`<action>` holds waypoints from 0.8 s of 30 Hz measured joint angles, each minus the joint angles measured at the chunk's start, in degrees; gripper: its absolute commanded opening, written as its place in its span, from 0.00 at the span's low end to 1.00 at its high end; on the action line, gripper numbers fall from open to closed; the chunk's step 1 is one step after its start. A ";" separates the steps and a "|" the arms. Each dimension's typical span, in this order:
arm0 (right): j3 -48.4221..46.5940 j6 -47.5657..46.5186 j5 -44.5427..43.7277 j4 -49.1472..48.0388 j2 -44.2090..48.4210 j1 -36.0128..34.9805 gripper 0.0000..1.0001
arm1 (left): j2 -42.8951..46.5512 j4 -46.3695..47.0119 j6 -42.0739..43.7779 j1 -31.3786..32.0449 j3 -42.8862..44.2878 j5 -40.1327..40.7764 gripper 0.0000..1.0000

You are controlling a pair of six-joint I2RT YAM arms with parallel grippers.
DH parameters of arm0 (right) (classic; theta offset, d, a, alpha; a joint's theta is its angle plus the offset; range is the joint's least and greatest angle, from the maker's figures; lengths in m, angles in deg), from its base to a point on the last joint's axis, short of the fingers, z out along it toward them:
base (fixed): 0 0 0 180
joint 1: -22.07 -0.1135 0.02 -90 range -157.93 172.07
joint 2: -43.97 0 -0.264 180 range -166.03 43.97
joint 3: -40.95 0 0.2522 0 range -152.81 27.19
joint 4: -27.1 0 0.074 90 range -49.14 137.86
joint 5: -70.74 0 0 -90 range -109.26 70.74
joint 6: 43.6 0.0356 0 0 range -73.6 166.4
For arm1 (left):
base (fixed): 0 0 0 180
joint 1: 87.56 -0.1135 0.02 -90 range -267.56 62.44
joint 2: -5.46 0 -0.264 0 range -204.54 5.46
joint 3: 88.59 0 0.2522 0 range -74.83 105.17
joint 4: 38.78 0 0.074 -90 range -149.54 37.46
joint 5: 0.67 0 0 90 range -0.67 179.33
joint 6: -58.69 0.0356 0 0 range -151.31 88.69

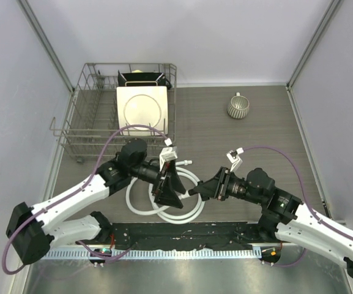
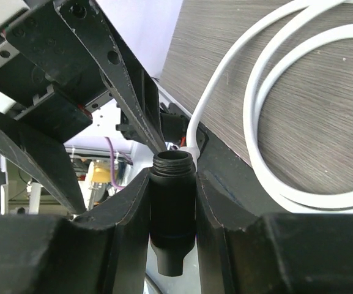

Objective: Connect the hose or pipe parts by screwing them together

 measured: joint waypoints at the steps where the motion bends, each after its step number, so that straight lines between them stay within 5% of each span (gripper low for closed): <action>1: 0.00 -0.55 0.39 0.57 0.26 0.00 0.01 | -1.33 1.40 -0.87 -0.11 0.09 -1.86 0.80; 9: 0.00 -2.10 0.94 1.73 0.37 0.13 0.01 | -10.64 9.29 -7.21 -0.13 0.13 -12.17 0.81; 24: 0.00 -1.53 1.55 0.42 3.06 0.13 0.01 | -8.98 8.57 -6.01 -3.17 4.74 -13.51 0.80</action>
